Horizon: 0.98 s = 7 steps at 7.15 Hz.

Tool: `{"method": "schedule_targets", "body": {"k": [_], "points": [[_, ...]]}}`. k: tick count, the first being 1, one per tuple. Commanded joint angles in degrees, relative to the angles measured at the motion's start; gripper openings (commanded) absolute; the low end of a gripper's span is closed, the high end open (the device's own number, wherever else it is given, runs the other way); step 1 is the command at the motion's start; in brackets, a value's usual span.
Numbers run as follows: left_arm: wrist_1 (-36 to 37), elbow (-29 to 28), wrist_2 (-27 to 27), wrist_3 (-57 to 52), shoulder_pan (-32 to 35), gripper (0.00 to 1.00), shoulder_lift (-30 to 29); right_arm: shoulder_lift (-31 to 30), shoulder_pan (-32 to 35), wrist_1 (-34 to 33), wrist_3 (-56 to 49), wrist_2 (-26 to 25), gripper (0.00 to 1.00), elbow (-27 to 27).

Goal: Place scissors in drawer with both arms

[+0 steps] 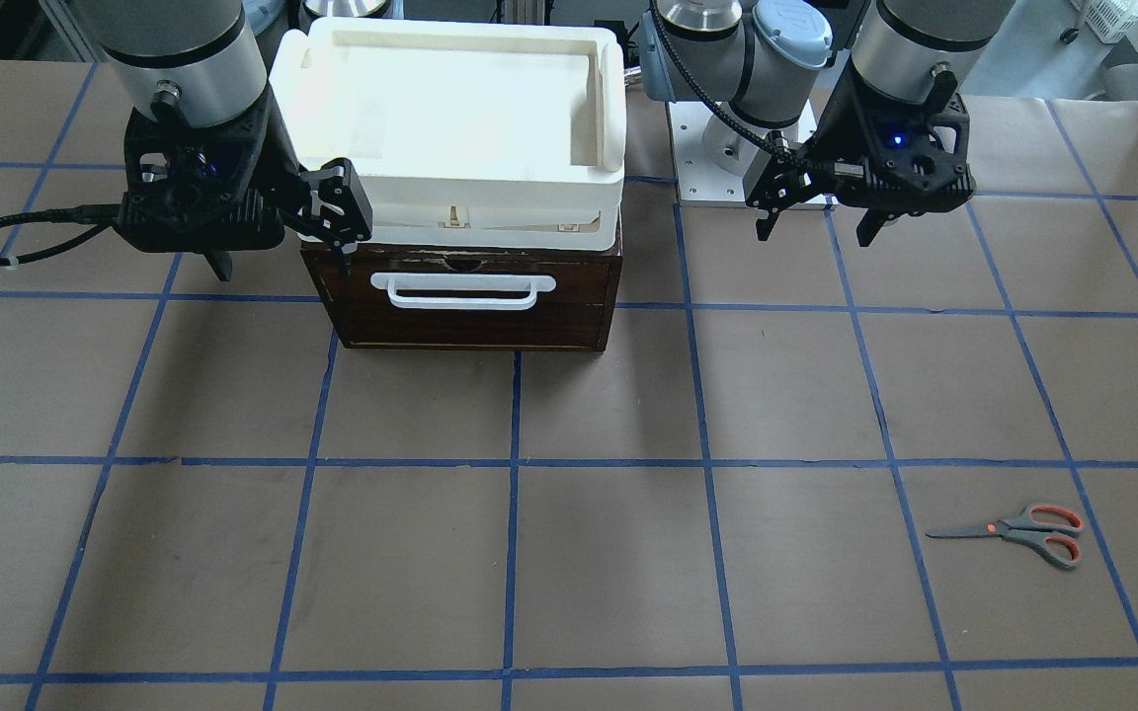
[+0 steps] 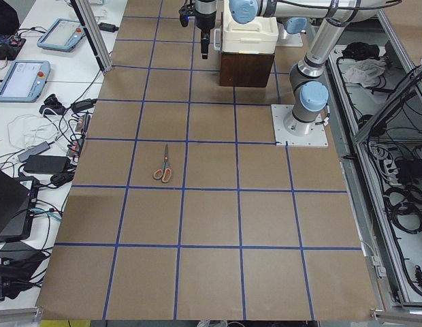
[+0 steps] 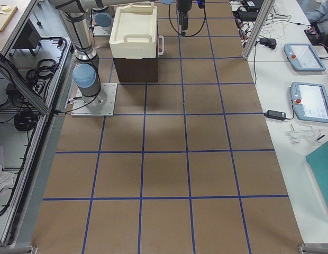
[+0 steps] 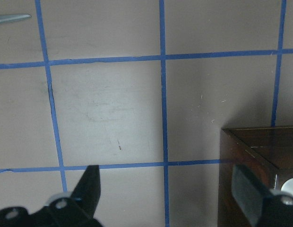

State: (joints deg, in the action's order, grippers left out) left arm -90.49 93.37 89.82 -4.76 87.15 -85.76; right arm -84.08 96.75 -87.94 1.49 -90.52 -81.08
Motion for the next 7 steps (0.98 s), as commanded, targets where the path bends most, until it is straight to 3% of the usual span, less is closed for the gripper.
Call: {"method": "schedule_targets", "body": {"k": [1, 3, 5, 7], "points": [[0.4, 0.0, 0.2, -2.3, -1.7, 1.00, -0.6, -0.9, 0.2, 0.0, -0.9, 0.1, 1.00, -2.8], [0.4, 0.0, 4.2, -11.5, -6.4, 1.00, -0.8, 0.5, 2.2, -0.6, -0.6, 1.3, 1.00, -3.0], [2.8, 0.1, 4.8, -32.0, -12.4, 1.00, -3.3, 0.7, 2.7, -2.3, -7.6, 1.7, 1.00, -2.9], [8.4, 0.1, 4.7, -44.3, -13.8, 1.00, -7.0, 2.2, 4.7, -1.8, -17.8, 4.0, 1.00, -3.0]]}}
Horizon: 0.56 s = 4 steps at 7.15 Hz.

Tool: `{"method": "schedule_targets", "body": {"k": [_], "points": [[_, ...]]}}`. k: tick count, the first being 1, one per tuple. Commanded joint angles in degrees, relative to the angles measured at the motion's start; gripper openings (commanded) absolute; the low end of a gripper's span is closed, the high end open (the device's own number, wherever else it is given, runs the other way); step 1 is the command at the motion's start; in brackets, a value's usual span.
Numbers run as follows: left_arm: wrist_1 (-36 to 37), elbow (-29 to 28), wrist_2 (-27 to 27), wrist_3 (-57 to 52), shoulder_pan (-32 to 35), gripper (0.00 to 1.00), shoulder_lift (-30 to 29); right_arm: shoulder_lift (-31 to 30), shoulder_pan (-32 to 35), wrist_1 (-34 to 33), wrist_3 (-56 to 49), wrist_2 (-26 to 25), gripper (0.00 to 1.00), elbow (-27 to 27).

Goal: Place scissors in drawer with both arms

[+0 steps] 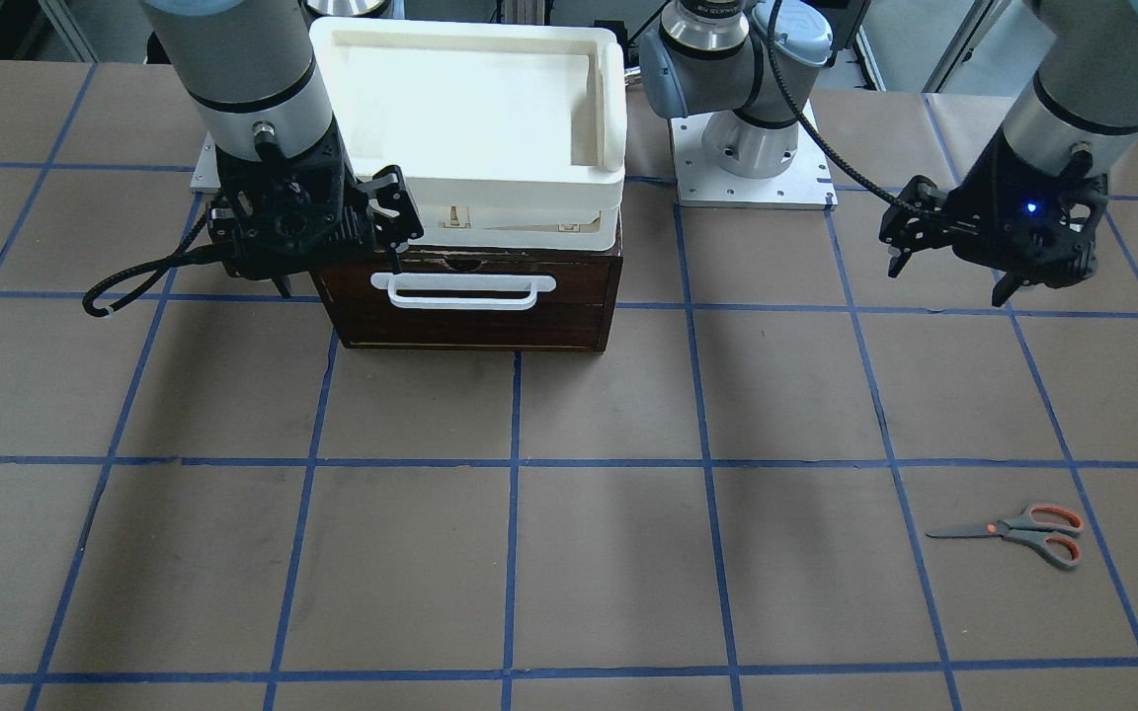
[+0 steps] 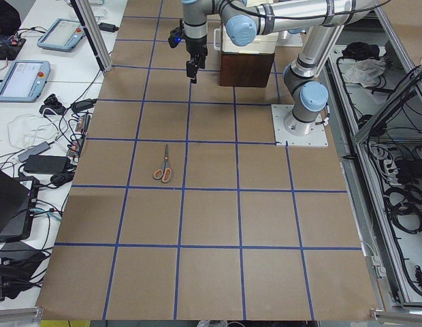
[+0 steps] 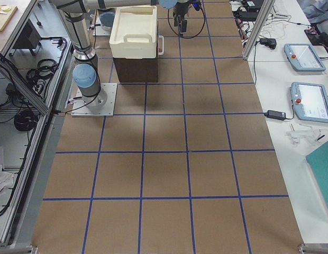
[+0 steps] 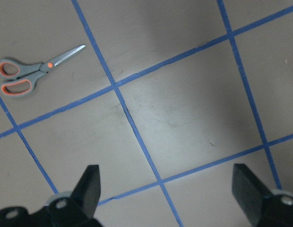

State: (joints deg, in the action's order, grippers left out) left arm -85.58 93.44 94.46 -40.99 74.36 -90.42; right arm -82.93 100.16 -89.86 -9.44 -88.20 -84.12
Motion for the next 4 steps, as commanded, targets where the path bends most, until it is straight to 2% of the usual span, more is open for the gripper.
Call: {"method": "schedule_targets", "body": {"k": [1, 4], "points": [[4.6, 0.2, 0.3, -15.8, -1.5, 1.00, -3.6, 2.0, 2.2, 0.2, -10.6, 4.2, 1.00, 0.0], [9.4, 0.8, 0.1, -37.5, -8.7, 1.00, -10.0, 4.3, 2.6, 0.9, -26.6, 3.4, 1.00, -0.2]]}}
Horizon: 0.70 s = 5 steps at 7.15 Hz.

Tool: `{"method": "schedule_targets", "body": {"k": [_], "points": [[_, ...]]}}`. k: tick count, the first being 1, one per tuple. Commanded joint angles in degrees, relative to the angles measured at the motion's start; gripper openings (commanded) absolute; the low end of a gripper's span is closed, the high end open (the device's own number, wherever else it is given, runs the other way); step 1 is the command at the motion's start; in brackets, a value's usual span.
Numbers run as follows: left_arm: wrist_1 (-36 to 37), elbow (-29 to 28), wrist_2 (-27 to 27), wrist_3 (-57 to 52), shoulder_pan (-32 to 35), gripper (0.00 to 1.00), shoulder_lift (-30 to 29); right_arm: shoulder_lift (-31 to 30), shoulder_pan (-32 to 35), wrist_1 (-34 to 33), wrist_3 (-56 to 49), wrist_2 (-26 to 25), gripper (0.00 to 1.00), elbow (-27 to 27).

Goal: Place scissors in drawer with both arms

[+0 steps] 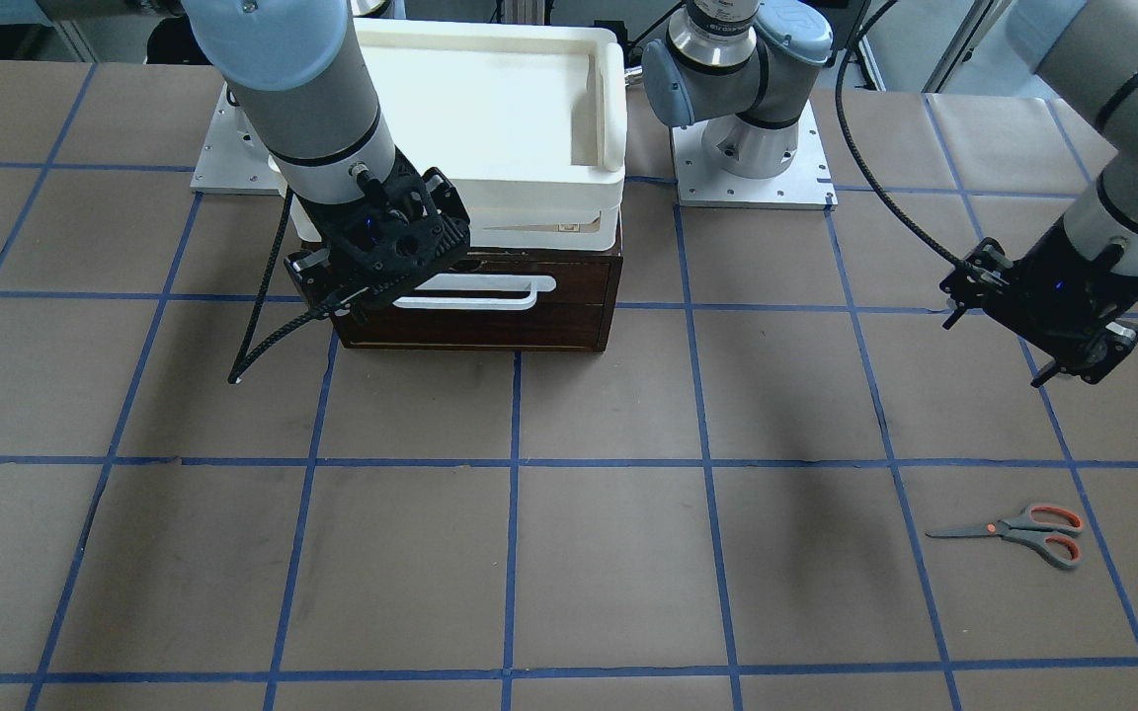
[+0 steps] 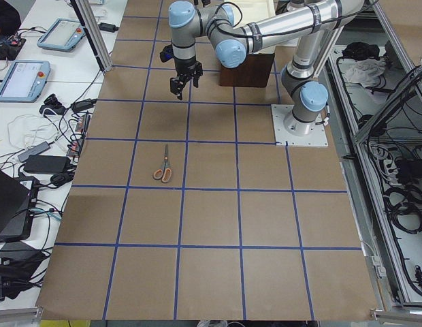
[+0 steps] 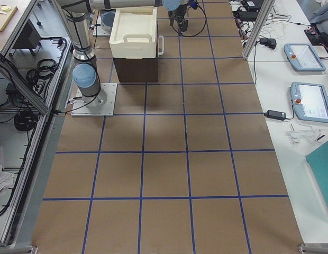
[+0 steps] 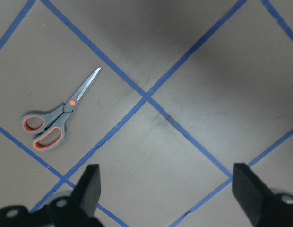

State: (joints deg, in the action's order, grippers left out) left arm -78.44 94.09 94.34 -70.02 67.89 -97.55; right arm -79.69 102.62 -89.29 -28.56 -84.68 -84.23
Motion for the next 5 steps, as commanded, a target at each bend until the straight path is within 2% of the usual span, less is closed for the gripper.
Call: {"method": "schedule_targets", "body": {"k": [1, 4, 5], "points": [[4.9, 0.1, 0.3, -14.5, -3.5, 1.00, -5.4, 1.4, 0.1, -0.1, -8.4, -0.5, 1.00, -0.1], [14.4, 0.1, -0.2, -28.6, -5.8, 1.00, -13.9, 3.5, -0.4, 0.3, -16.5, -0.6, 1.00, -0.1], [18.0, 0.1, -0.4, -34.0, -5.9, 1.00, -16.2, 3.1, 0.2, 1.1, -16.4, -0.7, 1.00, -0.4]]}}
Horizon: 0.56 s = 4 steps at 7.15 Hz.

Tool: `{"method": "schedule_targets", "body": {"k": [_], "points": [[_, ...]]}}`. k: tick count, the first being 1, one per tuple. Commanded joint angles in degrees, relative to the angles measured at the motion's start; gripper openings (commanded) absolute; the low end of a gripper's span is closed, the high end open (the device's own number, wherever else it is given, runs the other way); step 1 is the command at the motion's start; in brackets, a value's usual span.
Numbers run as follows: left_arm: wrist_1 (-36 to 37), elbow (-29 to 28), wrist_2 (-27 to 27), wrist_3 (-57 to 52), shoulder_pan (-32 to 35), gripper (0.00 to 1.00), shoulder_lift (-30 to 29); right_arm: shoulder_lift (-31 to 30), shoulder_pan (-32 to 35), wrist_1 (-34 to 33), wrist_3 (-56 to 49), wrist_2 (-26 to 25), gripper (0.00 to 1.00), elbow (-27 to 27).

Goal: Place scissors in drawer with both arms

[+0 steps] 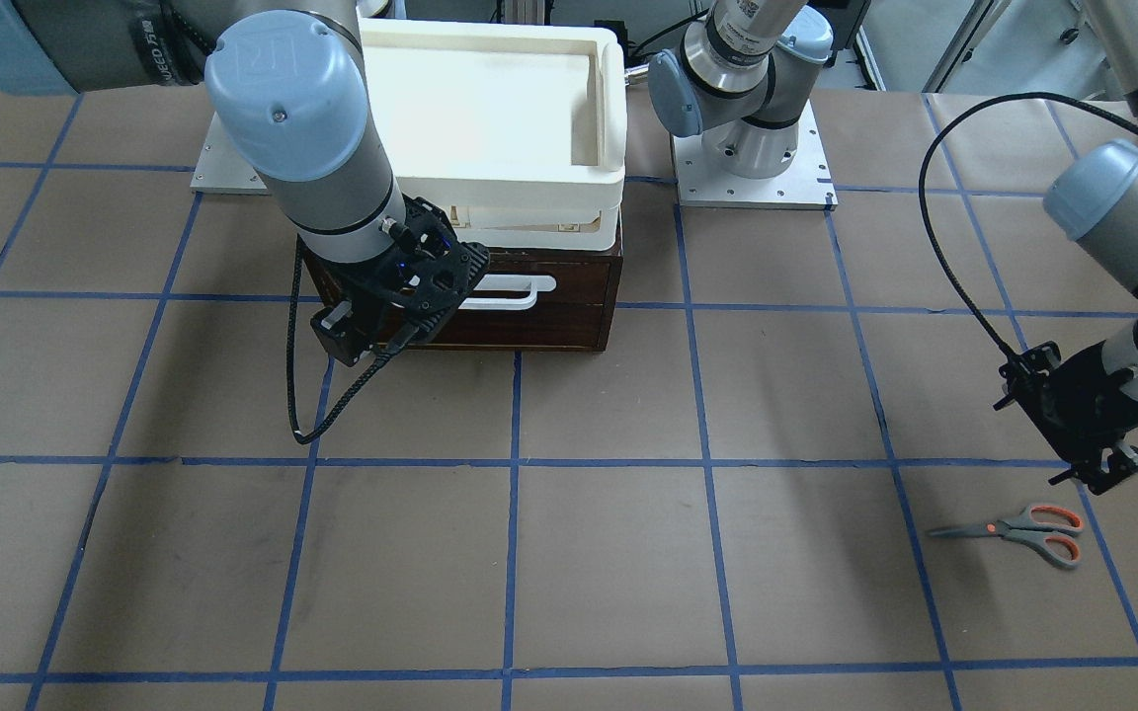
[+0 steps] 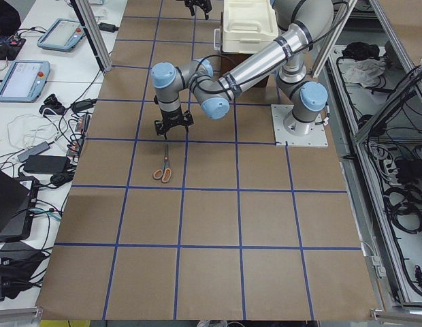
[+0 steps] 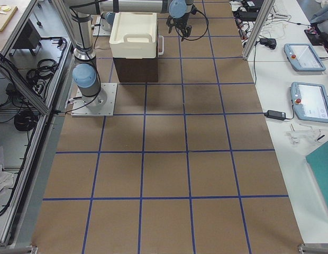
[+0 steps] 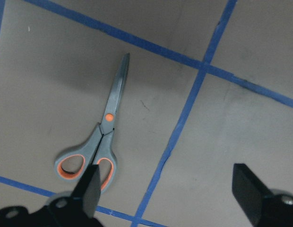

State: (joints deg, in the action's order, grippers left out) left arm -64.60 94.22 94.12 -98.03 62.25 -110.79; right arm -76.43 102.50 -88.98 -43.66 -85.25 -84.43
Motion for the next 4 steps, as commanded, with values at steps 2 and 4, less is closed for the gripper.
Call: {"method": "schedule_targets", "body": {"k": [2, 4], "points": [[8.5, -0.3, -1.3, -10.2, -1.7, 1.00, -7.1, 1.3, 1.6, 0.6, -4.1, -0.1, 1.00, -0.5], [10.8, -0.8, -3.9, -17.0, -3.0, 1.00, -10.8, 1.5, 1.6, 0.9, -7.9, 0.0, 1.00, -0.5]]}}
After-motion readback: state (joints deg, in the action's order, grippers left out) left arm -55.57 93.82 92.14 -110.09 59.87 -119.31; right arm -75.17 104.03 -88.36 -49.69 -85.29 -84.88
